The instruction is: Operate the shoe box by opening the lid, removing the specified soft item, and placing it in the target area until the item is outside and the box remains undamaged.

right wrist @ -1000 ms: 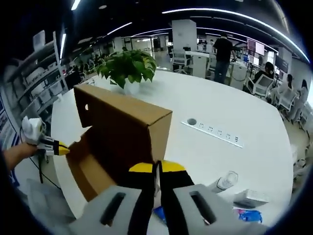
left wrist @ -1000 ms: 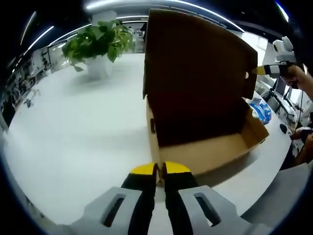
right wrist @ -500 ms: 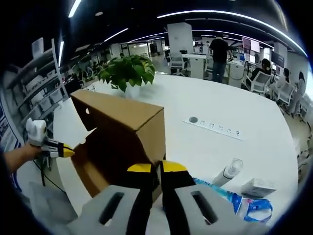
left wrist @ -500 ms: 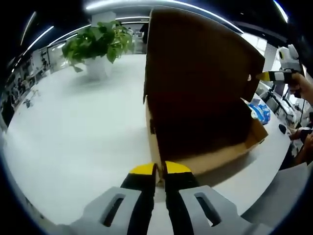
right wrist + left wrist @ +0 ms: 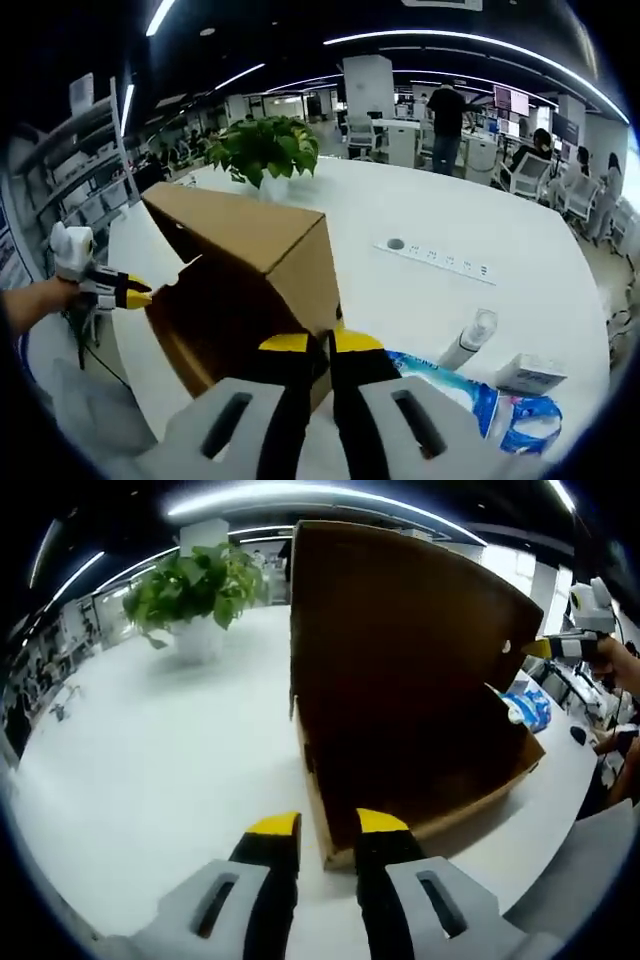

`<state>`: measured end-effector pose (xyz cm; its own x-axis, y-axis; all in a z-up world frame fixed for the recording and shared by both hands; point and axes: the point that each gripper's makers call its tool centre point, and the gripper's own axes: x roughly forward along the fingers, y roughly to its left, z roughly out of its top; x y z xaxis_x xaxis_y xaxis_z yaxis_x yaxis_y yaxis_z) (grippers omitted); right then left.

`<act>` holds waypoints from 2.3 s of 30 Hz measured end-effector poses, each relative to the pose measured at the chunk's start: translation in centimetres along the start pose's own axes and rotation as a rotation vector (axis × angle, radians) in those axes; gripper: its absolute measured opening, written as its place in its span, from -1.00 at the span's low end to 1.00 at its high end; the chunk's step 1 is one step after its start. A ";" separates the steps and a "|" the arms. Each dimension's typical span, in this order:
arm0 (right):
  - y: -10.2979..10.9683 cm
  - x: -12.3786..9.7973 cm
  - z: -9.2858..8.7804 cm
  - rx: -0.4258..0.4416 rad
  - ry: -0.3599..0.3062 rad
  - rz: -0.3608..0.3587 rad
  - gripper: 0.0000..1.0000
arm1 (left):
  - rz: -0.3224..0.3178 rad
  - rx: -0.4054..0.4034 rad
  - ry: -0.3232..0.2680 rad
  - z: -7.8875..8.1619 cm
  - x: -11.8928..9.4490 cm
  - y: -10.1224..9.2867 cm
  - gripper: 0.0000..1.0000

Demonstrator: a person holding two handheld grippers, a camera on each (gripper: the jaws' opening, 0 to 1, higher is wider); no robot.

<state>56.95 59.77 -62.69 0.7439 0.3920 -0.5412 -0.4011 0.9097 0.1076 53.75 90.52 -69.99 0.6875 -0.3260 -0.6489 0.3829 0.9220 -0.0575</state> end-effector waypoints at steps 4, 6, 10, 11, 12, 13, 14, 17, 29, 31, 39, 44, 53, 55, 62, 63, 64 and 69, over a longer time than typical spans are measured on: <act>0.3 -0.3 -0.5 -0.013 -0.012 0.002 -0.91 | -0.002 0.010 -0.027 0.9 -0.6 0.0 -0.61; 0.5 -0.4 -0.7 -0.020 -0.016 0.005 -0.90 | -0.003 0.019 -0.048 1.5 -1.0 0.1 -0.61; 0.9 -0.8 -1.2 -0.031 -0.039 0.010 -0.87 | -0.010 0.054 -0.122 4.3 -2.3 -0.4 -0.59; 0.9 -0.8 -1.3 -0.033 -0.042 0.011 -0.87 | -0.009 0.061 -0.127 4.6 -2.4 -0.4 -0.59; 1.0 -0.9 -1.3 -0.035 -0.045 0.013 -0.87 | -0.008 0.069 -0.133 4.9 -2.6 -0.3 -0.58; 1.1 -0.9 -1.3 -0.036 -0.047 0.015 -0.87 | -0.007 0.074 -0.138 5.2 -2.7 -0.4 -0.58; 1.2 -1.0 -1.4 -0.038 -0.049 0.017 -0.86 | -0.008 0.081 -0.145 5.5 -3.0 -0.6 -0.58; 1.3 -1.2 -1.6 -0.043 -0.054 0.024 -0.84 | -0.013 0.094 -0.155 6.1 -3.5 -0.9 -0.55; 2.5 -1.6 -2.5 -0.119 -0.061 0.041 -0.77 | -0.043 0.178 -0.197 8.1 -4.7 -1.8 -0.46; 2.7 -1.6 -2.6 -0.136 -0.064 0.046 -0.77 | -0.053 0.200 -0.202 8.2 -4.8 -2.0 -0.44; 3.5 -1.8 -3.6 -0.199 -0.073 0.081 -0.69 | -0.095 0.244 -0.180 7.4 -4.7 -2.9 -0.39; 4.3 -2.0 -4.4 -0.216 -0.072 0.122 -0.58 | -0.111 0.266 -0.153 6.3 -4.7 -3.1 -0.32; 5.0 -2.1 -5.9 -0.258 -0.047 0.164 -0.47 | -0.144 0.264 -0.120 4.6 -4.6 -3.5 -0.22; 5.6 -2.2 -6.4 -0.247 -0.034 0.195 -0.39 | -0.149 0.257 -0.105 4.0 -4.5 -3.6 -0.21; 6.2 -2.0 -8.0 -0.288 -0.005 0.220 -0.27 | -0.177 0.225 -0.073 2.3 -4.2 -3.7 -0.18; 6.3 -2.0 -8.1 -0.289 -0.001 0.225 -0.25 | -0.180 0.219 -0.071 2.2 -4.1 -3.7 -0.17; 6.4 -2.0 -8.3 -0.286 0.004 0.230 -0.23 | -0.183 0.210 -0.066 1.9 -4.0 -3.8 -0.17; 6.7 -2.0 -9.3 -0.289 0.029 0.249 -0.19 | -0.183 0.191 -0.050 1.1 -3.6 -3.8 -0.19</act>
<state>47.82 63.78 -68.63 0.5912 0.5883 -0.5518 -0.7046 0.7096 0.0017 50.51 87.99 -66.62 0.6240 -0.4982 -0.6020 0.6100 0.7921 -0.0233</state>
